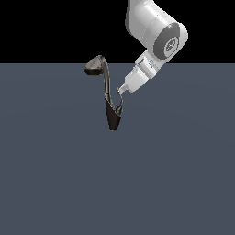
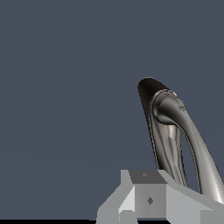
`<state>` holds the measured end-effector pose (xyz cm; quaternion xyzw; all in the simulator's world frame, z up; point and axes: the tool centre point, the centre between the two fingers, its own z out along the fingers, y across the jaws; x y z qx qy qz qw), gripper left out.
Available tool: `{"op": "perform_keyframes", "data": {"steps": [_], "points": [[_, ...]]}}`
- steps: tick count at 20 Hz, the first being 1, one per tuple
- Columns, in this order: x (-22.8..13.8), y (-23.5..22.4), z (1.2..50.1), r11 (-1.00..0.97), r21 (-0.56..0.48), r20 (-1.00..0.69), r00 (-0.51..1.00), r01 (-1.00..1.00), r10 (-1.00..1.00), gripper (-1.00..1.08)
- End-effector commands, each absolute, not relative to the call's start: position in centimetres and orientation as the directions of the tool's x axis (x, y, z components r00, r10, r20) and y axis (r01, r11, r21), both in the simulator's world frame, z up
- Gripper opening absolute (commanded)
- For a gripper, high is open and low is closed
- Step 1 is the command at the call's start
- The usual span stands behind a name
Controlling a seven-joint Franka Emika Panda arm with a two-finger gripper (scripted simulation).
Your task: Turn on the faucet by rotating a designated handle.
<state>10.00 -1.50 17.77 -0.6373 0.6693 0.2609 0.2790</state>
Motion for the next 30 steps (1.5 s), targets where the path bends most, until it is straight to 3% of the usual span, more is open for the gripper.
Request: {"op": "perform_keyframes", "data": {"steps": [1,30], "points": [[10.1,-1.5,17.7,0.056,-0.005,-0.707,-0.036,-0.998,-0.706,-1.00],[3.9,-1.1,17.9,0.063,-0.006,-0.705,-0.040,-0.998,-0.708,-1.00]]}}
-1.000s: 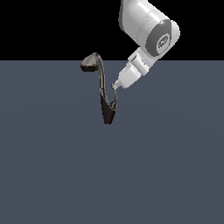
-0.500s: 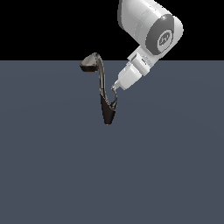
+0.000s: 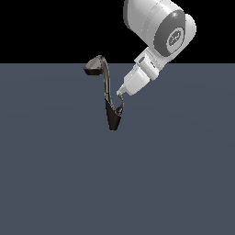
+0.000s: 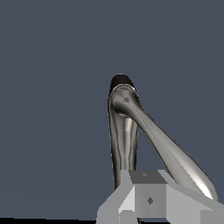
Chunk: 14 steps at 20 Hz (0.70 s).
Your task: Turn on the faucet by rotating a designated handle.
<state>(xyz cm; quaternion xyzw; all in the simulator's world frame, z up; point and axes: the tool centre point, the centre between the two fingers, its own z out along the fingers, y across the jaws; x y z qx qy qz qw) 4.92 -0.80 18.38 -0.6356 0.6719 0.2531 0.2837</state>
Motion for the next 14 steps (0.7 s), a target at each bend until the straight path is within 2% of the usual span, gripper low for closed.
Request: {"op": "perform_keyframes", "data": {"steps": [1,9,11,14], "points": [[3.5,-1.1,17.8,0.062,-0.006,-0.705,-0.040,-0.998,-0.708,-1.00],[0.7,-1.4,17.2,0.057,-0.005,-0.707,-0.037,-0.998,-0.706,-1.00],[1.7,-1.0,18.1,0.052,-0.023,-0.706,-0.021,-0.998,-0.708,-1.00],[0.7,-2.3,16.6,0.054,-0.017,-0.707,-0.026,-0.998,-0.707,-1.00]]}}
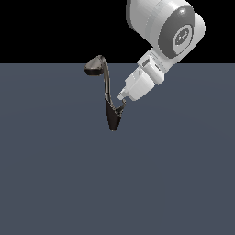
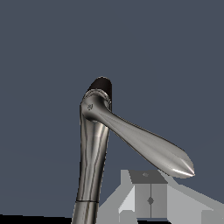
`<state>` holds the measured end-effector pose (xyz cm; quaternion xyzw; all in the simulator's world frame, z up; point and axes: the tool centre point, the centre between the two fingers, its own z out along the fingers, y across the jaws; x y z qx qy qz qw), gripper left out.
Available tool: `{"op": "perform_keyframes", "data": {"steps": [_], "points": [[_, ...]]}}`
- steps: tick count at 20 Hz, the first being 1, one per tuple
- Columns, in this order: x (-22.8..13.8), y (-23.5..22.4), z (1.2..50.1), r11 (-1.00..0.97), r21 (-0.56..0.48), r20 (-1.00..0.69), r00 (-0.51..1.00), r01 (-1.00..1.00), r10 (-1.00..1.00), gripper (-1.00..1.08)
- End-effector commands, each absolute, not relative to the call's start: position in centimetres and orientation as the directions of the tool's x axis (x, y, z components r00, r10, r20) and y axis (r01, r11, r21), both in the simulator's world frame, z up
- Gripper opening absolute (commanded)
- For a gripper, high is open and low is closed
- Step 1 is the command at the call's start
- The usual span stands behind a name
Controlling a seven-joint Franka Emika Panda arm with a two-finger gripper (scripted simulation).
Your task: Turn on the faucet by rotating a designated handle.
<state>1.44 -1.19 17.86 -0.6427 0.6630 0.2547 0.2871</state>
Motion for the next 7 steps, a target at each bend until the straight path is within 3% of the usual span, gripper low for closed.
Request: {"op": "perform_keyframes", "data": {"steps": [1,7], "points": [[0.4,-2.7,16.1,0.054,-0.015,-0.707,-0.028,-0.998,-0.707,-1.00],[-1.2,-4.8,13.7,0.056,-0.004,-0.707,-0.037,-0.998,-0.706,-1.00]]}}
